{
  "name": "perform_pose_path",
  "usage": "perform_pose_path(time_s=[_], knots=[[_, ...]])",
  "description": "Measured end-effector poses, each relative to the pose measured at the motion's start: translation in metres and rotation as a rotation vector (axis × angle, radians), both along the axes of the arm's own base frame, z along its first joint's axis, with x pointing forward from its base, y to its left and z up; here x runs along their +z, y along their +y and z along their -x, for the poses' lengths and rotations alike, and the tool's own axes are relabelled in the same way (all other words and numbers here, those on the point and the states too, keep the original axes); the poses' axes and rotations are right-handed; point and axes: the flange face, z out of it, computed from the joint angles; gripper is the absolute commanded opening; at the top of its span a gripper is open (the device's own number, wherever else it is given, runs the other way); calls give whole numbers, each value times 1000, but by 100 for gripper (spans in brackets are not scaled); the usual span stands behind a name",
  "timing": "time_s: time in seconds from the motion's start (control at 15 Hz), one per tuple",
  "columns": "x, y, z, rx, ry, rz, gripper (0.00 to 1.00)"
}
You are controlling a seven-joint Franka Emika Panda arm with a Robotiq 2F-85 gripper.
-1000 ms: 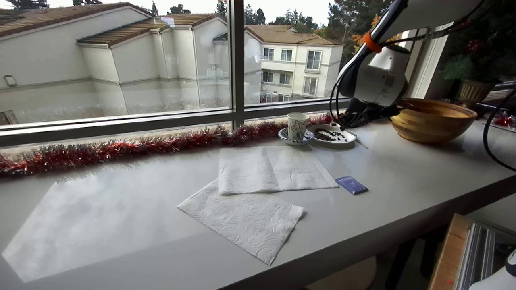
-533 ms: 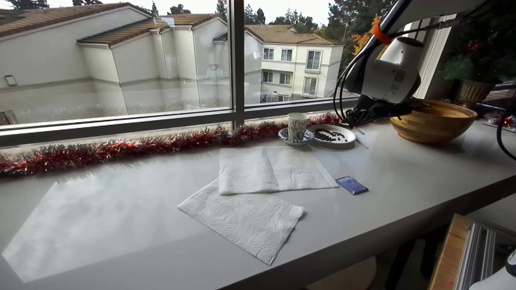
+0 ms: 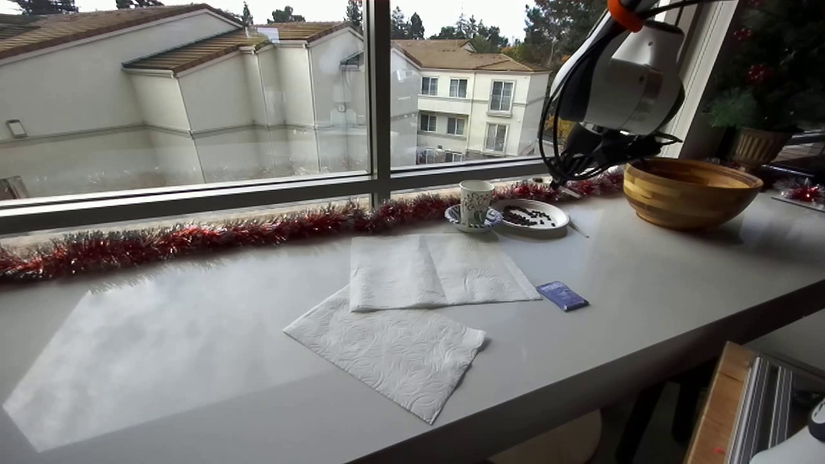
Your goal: Using the spoon, scoop a little of the plate's objects into the cup
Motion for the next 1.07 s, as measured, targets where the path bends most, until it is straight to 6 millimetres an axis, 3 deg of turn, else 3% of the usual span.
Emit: perform_pose_path(time_s=[0.27,0.73,0.87,1.07], knots=[[26,15,-15,128,99,-57,3],[90,25,-71,251,142,-133,3],[98,28,-85,285,141,-185,3],[93,23,-101,315,141,-264,3]])
